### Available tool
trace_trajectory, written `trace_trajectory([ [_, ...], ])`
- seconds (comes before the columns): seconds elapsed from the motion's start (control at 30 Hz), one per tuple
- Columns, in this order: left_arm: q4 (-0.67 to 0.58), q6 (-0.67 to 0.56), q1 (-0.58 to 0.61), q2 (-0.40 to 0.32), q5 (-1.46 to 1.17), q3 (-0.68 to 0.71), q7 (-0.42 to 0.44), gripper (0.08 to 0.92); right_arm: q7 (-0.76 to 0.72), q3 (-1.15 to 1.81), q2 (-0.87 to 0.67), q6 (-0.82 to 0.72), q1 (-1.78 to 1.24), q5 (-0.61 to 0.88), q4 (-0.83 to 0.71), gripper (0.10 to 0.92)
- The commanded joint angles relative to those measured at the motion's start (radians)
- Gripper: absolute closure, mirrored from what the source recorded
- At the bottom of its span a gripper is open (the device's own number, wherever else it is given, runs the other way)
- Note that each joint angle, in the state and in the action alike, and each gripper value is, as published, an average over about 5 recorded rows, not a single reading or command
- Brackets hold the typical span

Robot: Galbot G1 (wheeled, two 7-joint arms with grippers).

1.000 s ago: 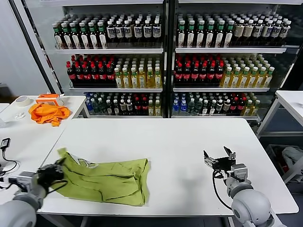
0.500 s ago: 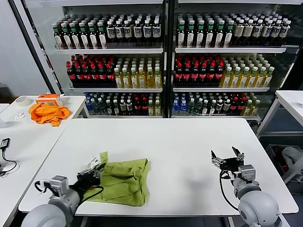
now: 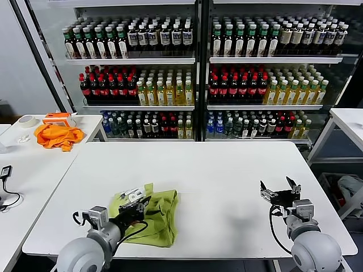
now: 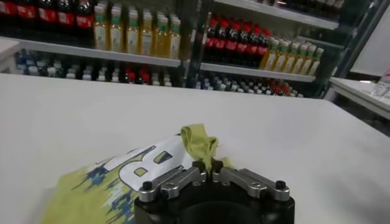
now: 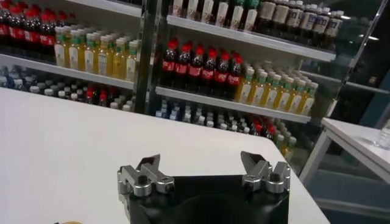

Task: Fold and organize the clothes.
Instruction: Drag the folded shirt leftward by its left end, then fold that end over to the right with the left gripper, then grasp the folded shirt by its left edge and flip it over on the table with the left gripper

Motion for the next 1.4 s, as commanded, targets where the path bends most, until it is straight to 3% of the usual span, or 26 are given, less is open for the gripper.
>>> trace_trajectory([
  [0.03,0.053,0.001,-0.067,-0.029,-0.047,0.081,0.006,0.902,0.000,0.012,-0.001,0.002,-0.004,-0.004,-0.001,0.203],
  [0.2,0.093,-0.008,-0.096,-0.046,-0.163,0.104,0.044,0.876,-0.003,0.012,-0.010,0.001,0.014,-0.003,-0.006,0.203],
  [0.33,0.096,-0.048,-0.098,-0.097,-0.190,0.109,0.041,0.775,-0.002,-0.002,-0.007,0.000,0.025,-0.004,-0.009,0.203],
  [0.43,0.012,-0.045,-0.062,-0.120,-0.234,0.047,0.014,0.688,-0.001,-0.010,-0.007,-0.004,0.029,-0.004,-0.005,0.203],
  [0.57,-0.086,-0.086,0.036,-0.047,-0.186,-0.133,0.049,0.567,-0.008,-0.013,-0.011,-0.005,0.048,0.003,-0.008,0.203],
  [0.73,0.035,-0.129,0.209,0.031,0.057,-0.330,0.068,0.428,-0.014,-0.066,0.009,0.000,0.091,0.004,-0.011,0.203],
  [1.0,0.168,-0.148,0.273,-0.023,0.308,-0.318,0.046,0.209,-0.013,-0.142,0.011,0.000,0.138,-0.001,-0.022,0.203],
  [1.4,0.192,-0.206,0.185,-0.083,0.231,-0.202,0.012,0.177,-0.015,-0.082,-0.025,-0.001,0.078,-0.001,0.001,0.203],
])
